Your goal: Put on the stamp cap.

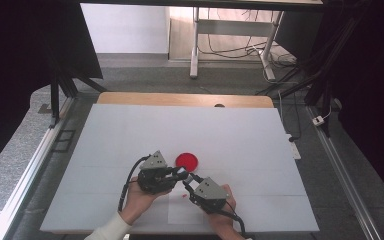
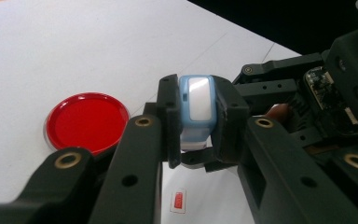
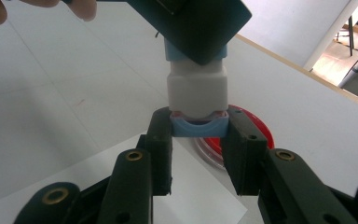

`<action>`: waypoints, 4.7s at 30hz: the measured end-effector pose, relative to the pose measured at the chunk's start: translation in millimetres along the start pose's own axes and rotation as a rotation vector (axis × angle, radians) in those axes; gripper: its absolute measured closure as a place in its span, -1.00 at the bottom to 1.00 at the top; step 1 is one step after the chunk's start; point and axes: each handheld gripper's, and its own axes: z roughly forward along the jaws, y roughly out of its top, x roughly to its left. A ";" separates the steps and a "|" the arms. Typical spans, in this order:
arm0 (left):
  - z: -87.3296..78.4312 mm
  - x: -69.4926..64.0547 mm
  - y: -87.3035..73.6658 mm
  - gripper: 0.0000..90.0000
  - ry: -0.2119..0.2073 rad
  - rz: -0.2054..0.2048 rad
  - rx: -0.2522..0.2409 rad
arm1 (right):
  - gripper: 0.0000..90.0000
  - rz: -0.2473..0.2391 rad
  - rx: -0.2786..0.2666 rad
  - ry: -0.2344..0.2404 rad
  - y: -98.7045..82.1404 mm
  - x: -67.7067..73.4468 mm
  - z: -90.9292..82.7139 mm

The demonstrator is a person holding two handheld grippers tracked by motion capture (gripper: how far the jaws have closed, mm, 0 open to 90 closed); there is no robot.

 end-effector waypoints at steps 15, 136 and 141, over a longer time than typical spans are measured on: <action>0.2 2.1 -1.2 0.67 -0.020 -0.023 -0.008 | 0.44 -0.003 -0.013 -0.003 -0.9 -0.1 -1.2; -13.5 21.4 -2.1 0.68 -0.020 -0.079 -0.004 | 0.01 0.090 0.012 0.131 -15.3 -46.2 -24.0; -15.2 23.8 -2.2 0.68 -0.006 -0.068 0.015 | 0.01 0.126 0.050 0.134 -24.8 -66.5 -36.4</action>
